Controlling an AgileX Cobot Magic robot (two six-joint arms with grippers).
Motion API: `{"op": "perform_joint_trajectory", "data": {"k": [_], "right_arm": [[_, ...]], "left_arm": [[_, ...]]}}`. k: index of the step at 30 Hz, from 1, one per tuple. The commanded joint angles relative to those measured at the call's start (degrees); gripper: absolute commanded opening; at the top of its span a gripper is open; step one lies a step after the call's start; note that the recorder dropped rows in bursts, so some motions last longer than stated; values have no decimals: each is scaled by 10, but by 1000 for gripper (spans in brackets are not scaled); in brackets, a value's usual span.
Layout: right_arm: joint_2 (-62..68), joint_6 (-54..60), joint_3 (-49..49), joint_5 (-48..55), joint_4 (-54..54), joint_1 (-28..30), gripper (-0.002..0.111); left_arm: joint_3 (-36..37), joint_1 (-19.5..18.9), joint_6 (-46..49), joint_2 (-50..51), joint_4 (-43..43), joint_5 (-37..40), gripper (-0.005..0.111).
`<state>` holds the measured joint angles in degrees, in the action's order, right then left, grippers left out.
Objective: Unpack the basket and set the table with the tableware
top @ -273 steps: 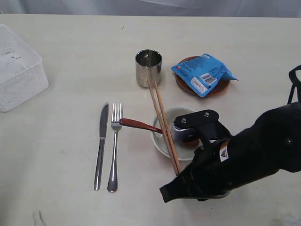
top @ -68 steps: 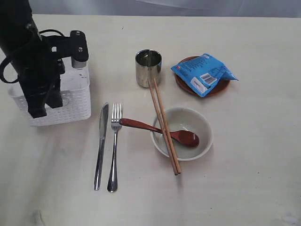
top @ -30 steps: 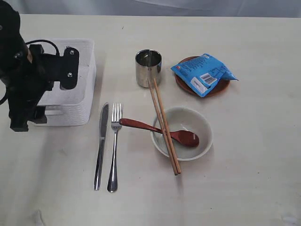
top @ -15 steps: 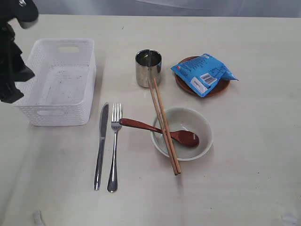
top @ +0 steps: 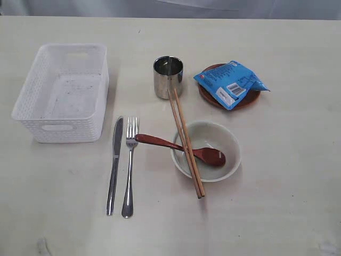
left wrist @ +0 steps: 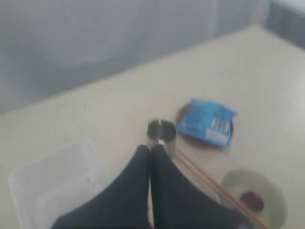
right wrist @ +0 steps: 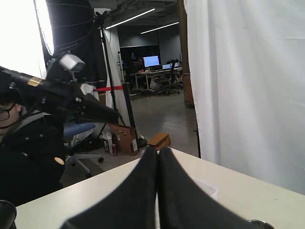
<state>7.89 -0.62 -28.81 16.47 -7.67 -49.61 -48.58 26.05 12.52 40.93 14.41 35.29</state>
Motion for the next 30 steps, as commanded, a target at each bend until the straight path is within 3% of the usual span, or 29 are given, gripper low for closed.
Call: {"op": "perform_joint_trajectory", "data": {"k": [1, 6, 11, 20, 22, 26, 30], "right_arm": [[-3, -1, 1, 2, 3, 0, 0], [-3, -1, 1, 2, 3, 0, 0], [-3, -1, 1, 2, 3, 0, 0], [-3, -1, 1, 2, 3, 0, 0], [-3, -1, 1, 2, 3, 0, 0], [-3, -1, 1, 2, 3, 0, 0], [-3, -1, 1, 2, 3, 0, 0]], "left_arm": [[39, -1, -12, -91, -9, -83, 0], [76, -1, -12, -178, -73, -93, 0], [91, -1, -12, -244, -63, -93, 0], [91, -1, -12, -269, -63, -93, 0], [91, -1, -9, -269, -98, -100, 0], [141, -1, -24, -271, -118, -200, 0], [198, -9, -111, -287, -190, -276, 0]]}}
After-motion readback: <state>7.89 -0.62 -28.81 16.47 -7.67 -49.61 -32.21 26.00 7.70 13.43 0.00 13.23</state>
